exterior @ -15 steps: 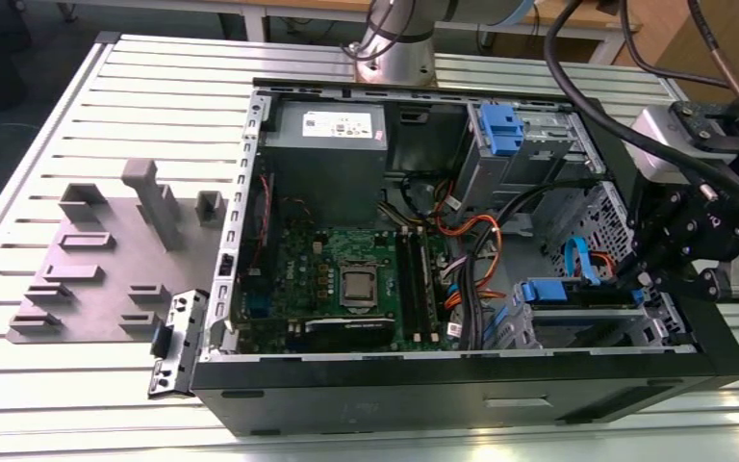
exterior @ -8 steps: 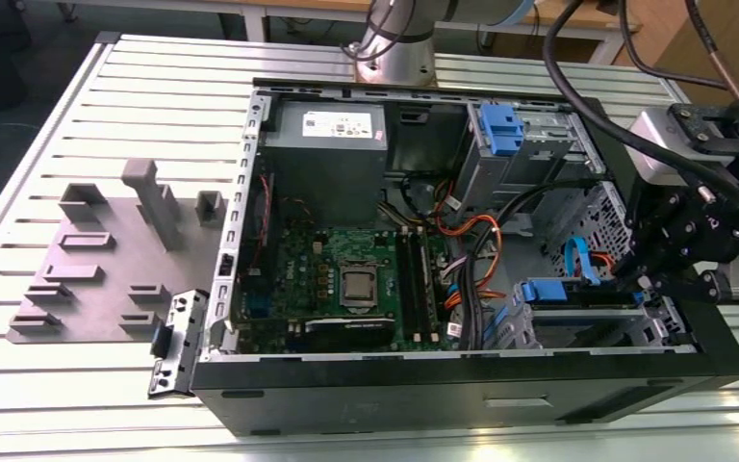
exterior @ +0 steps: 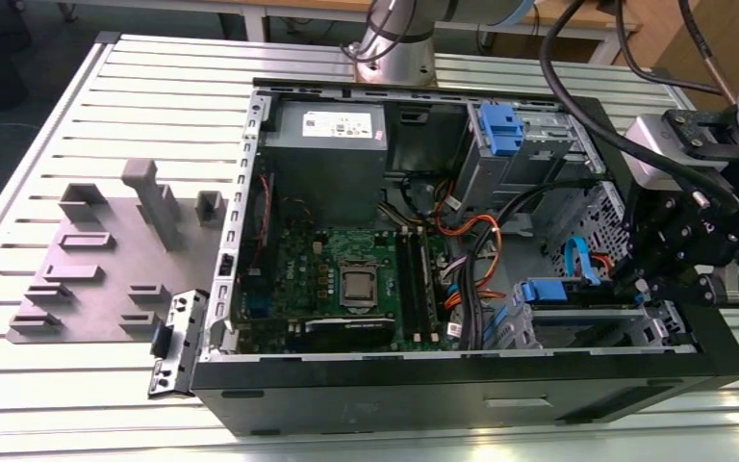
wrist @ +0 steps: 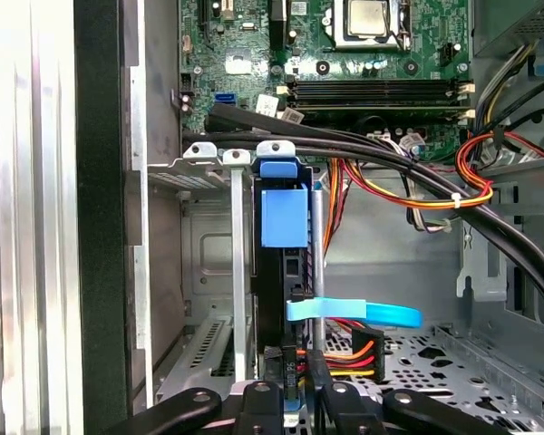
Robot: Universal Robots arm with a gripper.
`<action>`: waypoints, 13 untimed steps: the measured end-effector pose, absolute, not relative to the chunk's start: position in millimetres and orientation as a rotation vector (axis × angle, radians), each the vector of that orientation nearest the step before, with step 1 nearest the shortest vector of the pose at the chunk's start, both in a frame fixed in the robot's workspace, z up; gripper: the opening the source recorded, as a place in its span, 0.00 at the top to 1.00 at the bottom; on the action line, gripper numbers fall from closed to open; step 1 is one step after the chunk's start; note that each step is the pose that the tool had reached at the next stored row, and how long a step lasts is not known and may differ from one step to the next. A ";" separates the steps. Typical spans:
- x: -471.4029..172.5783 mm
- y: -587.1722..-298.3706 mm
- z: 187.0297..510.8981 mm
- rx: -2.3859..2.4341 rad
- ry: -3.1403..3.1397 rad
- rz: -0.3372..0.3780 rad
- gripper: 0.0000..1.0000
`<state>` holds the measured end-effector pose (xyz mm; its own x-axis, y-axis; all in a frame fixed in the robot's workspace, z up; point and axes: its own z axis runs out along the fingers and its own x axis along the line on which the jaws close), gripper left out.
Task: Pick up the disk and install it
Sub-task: 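Insert the second disk wire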
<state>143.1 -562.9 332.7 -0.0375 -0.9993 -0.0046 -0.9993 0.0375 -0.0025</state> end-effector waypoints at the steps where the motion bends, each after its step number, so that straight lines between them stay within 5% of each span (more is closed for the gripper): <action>1: 143.1 -562.9 332.6 -2.176 2.259 0.002 0.76; 13: 143.1 -562.9 332.6 -2.176 2.259 0.002 0.83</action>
